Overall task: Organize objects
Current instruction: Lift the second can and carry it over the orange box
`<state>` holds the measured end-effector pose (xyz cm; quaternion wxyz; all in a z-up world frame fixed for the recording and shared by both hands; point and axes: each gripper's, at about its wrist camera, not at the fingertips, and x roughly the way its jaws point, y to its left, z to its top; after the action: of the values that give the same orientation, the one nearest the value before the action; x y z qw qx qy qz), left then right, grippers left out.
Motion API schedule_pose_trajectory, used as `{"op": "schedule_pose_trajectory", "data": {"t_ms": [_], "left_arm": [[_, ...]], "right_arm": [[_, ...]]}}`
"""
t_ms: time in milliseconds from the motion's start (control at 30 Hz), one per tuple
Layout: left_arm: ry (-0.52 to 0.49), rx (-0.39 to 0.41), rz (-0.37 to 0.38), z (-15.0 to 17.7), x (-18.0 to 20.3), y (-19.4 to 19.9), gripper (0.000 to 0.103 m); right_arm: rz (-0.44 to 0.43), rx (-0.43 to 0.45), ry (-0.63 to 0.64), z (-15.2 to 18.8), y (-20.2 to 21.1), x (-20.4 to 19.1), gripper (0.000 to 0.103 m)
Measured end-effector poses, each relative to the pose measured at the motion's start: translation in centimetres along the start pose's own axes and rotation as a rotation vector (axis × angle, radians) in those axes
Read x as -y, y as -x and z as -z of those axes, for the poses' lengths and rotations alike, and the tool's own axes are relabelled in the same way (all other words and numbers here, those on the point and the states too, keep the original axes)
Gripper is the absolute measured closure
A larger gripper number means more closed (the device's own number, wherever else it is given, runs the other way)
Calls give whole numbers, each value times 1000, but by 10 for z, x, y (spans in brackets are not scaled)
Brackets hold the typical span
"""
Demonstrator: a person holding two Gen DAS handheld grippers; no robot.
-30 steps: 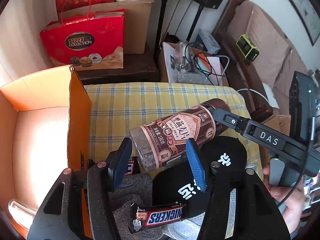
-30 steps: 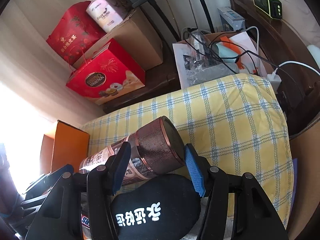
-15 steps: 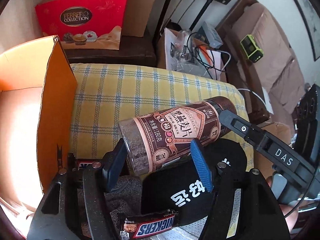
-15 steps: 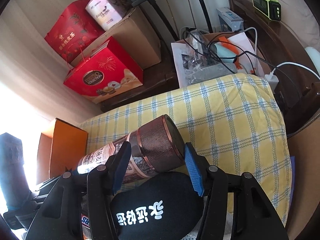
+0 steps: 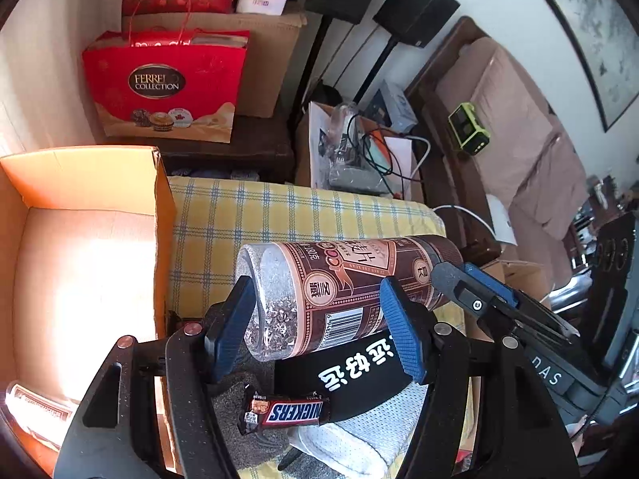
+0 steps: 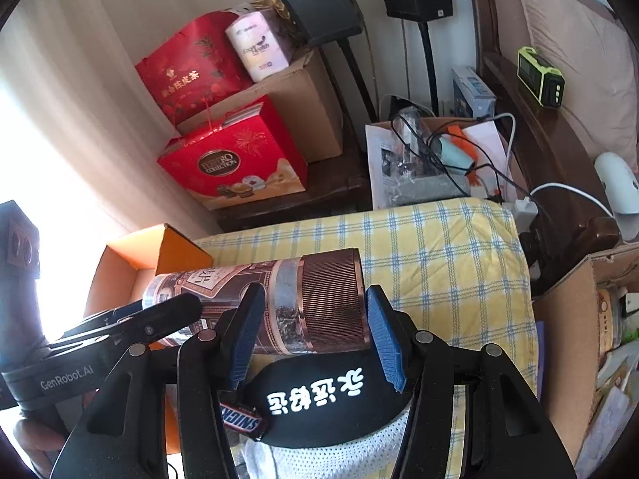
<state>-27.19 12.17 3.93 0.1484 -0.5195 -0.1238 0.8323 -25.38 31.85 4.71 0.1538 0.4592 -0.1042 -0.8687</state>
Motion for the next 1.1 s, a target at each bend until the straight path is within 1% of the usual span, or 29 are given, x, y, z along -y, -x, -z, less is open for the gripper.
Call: {"op": "schedule_pose_trajectory", "data": {"t_ms": [100,267,500,767,933,1100], "left_arm": [[-6,19,3,1,-4,18,41],[-14,37,-8,5,-18,47,42],[3,79,-26,15,-52,85,42],[43,106,-56,31,-104,118,41],[71,112,-58,38,-142,134,41],[70,126,-83,45,-171,145,41]], "right_arm": [[10,25,27,2,11,-17,48],[-13,44,42,6,22,-42,49],[-25,55,94,17,30,-93,49],[-61,32,153,34,21,-152,49],[-88,18,187,44,14,-185,49],[-86,3,225,53,1,-216,49]]}}
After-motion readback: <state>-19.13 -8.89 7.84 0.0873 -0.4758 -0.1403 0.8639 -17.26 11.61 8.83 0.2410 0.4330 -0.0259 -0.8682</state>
